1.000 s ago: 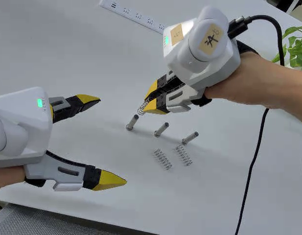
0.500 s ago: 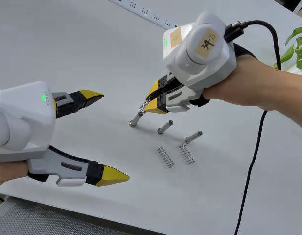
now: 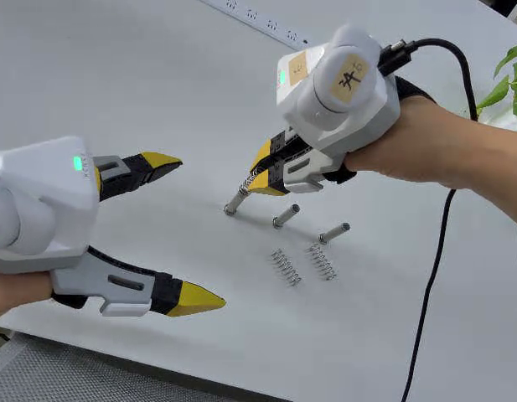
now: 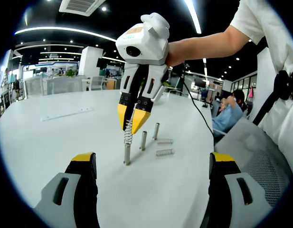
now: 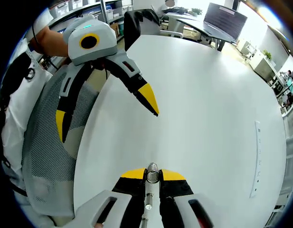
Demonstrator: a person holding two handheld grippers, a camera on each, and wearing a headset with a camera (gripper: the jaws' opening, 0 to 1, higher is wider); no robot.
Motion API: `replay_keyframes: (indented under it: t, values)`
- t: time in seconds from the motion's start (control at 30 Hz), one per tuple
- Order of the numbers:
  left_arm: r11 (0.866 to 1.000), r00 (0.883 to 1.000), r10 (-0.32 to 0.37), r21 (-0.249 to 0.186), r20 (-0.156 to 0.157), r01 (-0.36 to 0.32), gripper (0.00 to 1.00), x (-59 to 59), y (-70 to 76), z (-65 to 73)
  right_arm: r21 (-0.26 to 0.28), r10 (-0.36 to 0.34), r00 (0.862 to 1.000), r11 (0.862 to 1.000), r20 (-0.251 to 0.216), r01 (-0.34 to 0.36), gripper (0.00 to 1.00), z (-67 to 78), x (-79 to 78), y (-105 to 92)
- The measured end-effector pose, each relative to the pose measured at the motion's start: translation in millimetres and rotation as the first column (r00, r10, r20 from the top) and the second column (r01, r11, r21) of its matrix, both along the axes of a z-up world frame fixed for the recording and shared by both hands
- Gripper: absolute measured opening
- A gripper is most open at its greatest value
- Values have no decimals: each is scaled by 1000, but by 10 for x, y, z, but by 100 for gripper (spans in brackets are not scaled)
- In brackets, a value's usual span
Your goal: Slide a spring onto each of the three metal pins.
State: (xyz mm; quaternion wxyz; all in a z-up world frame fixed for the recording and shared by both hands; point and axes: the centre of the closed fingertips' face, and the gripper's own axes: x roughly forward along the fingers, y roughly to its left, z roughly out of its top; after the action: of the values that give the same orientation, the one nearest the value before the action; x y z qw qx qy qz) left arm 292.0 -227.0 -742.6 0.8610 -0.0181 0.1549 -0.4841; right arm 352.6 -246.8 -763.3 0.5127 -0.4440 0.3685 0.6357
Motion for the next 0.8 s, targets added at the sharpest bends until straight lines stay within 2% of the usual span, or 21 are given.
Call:
replay_keyframes:
  t: [0.43, 0.8]
  values:
    - [1000, 1000, -1, -4, -5, 1, 98, -1, -8, -8, -9, 8, 1000, 1000, -9, -8, 6, -43, 5, 0]
    - [1000, 1000, -6, -8, -11, 6, 97, -11, -10, -19, -12, 7, 1000, 1000, -18, -7, 6, -142, 19, 14]
